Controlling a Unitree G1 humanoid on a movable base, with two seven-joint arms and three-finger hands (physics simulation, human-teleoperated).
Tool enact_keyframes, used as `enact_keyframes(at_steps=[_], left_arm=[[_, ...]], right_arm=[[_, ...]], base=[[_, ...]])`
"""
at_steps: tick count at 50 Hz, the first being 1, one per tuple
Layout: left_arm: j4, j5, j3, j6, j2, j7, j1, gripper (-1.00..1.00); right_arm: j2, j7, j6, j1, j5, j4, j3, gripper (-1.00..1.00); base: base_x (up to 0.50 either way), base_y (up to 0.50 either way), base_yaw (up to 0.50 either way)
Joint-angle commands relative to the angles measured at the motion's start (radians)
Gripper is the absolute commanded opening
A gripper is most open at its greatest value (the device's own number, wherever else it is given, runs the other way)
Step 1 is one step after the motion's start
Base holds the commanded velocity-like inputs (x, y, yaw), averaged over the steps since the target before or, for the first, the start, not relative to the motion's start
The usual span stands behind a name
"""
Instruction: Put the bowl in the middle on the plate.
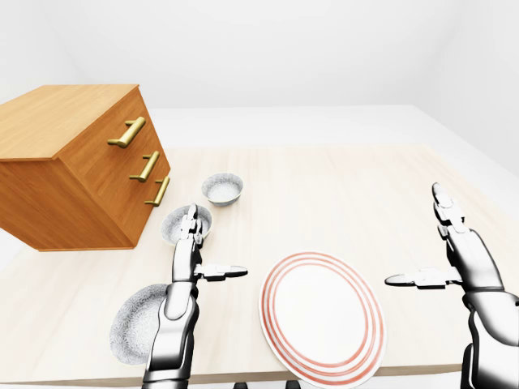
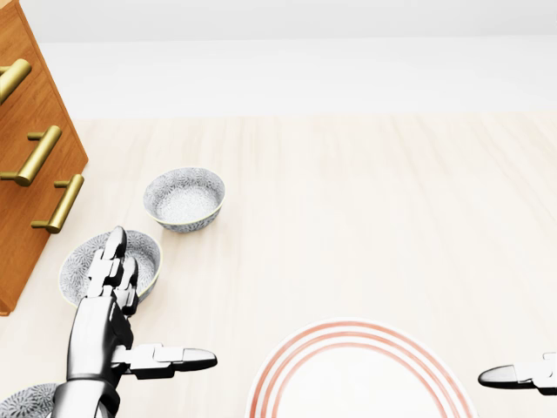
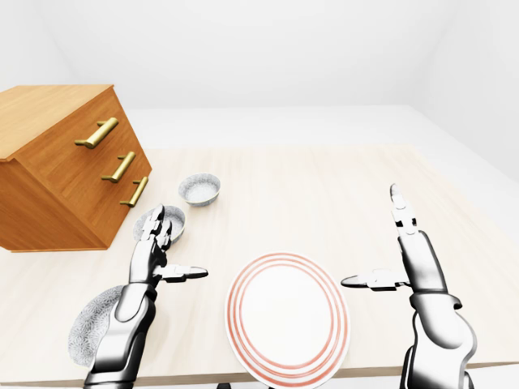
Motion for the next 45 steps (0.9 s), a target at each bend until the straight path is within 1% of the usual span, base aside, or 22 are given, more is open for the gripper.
enact_keyframes(at_steps=[1,4,5,10,13,15,16,17,19,20,21,22,25,26,27,28,30,32,35,41,44,45], left_arm=[[-0.011,0.002,-0.001,0.009,-0.001,0.001,0.004,1.0],[-0.008,0.002,-0.001,0.008,-0.001,0.001,0.003,1.0],[0.001,0.002,0.0,0.002,0.0,0.0,0.0,1.0],[0.014,-0.001,0.005,-0.01,0.002,-0.001,-0.005,1.0],[0.016,-0.002,0.007,-0.025,0.003,-0.002,-0.006,1.0],[0.0,0.0,0.006,-0.023,0.003,-0.001,-0.002,1.0],[-0.007,0.001,0.004,-0.026,0.003,-0.005,0.001,1.0],[-0.02,0.011,0.0,-0.017,0.004,-0.003,0.004,1.0],[-0.026,0.021,-0.004,-0.014,0.005,-0.006,0.007,1.0],[-0.056,0.051,-0.017,-0.002,0.009,-0.003,0.012,1.0],[-0.064,0.054,-0.019,0.003,0.009,-0.014,0.013,1.0],[-0.068,0.074,-0.021,-0.001,0.011,-0.009,0.013,1.0],[-0.084,0.094,-0.019,0.013,0.011,-0.015,0.009,1.0],[-0.097,0.12,-0.016,0.016,0.018,-0.007,0.003,1.0],[-0.098,0.123,-0.015,0.016,0.016,-0.009,0.003,1.0],[-0.113,0.125,-0.011,0.038,0.019,-0.018,-0.005,1.0],[-0.124,0.154,-0.007,0.045,0.027,-0.019,-0.02,1.0],[-0.131,0.177,-0.006,0.045,0.03,-0.023,-0.026,1.0],[-0.142,0.241,-0.01,0.045,0.042,-0.031,-0.035,1.0],[-0.206,0.301,-0.002,0.045,0.046,-0.072,-0.059,1.0],[-0.22,0.342,0.005,0.045,0.06,-0.096,-0.076,1.0],[-0.236,0.365,0.008,0.045,0.073,-0.119,-0.09,1.0]], right_arm=[[0.002,-0.009,0.0,0.002,-0.006,-0.018,0.0,1.0],[0.002,-0.016,0.0,-0.002,0.006,0.009,-0.008,1.0],[0.002,-0.016,0.0,-0.003,0.008,0.002,-0.008,1.0],[-0.001,-0.022,0.0,-0.002,0.009,0.01,-0.005,1.0],[0.0,-0.021,0.0,0.0,0.014,0.002,-0.006,1.0],[-0.002,-0.02,0.0,-0.002,0.012,-0.001,-0.005,1.0],[-0.001,-0.02,0.0,-0.001,0.014,-0.001,-0.006,1.0],[-0.001,-0.022,0.0,0.0,0.015,0.005,-0.006,1.0],[-0.001,-0.021,0.0,0.0,0.014,-0.001,-0.006,1.0],[0.0,-0.022,0.0,0.001,0.018,0.007,-0.007,1.0],[-0.001,-0.021,0.0,0.001,0.018,0.005,-0.006,1.0],[-0.001,-0.017,0.0,0.001,0.016,-0.007,-0.007,1.0],[0.001,-0.011,0.0,0.003,0.018,-0.017,-0.009,1.0],[0.002,-0.009,0.0,0.004,0.018,-0.021,-0.009,1.0],[0.002,-0.008,0.0,0.004,0.017,-0.022,-0.01,1.0],[0.002,-0.009,0.0,0.003,0.018,-0.016,-0.011,1.0],[0.003,-0.009,0.0,0.002,0.022,-0.017,-0.013,1.0],[0.001,-0.01,0.0,0.0,0.025,-0.012,-0.015,1.0],[0.001,-0.01,0.0,0.002,0.024,-0.015,-0.012,1.0],[0.004,-0.009,0.0,0.004,0.024,-0.015,-0.011,1.0],[0.005,-0.007,0.0,0.006,0.024,-0.017,-0.011,1.0],[0.005,-0.004,0.0,0.006,0.023,-0.026,-0.011,1.0]], base=[[0.0,0.0,0.0],[0.0,0.0,0.0],[0.0,0.0,0.0],[0.0,0.0,0.0],[0.0,0.0,0.0],[0.0,0.0,0.0],[0.0,0.0,0.0],[0.0,0.0,0.0],[0.0,0.0,0.0],[0.0,0.0,0.0],[0.0,0.0,0.0],[0.0,0.0,0.0],[0.0,0.0,0.0],[0.0,0.0,0.0],[0.0,0.0,0.0],[0.0,0.0,0.0],[0.0,0.0,0.0],[0.0,0.0,0.0],[0.0,0.0,0.0],[0.0,0.0,0.0],[0.0,0.0,0.0],[0.0,0.0,0.0]])
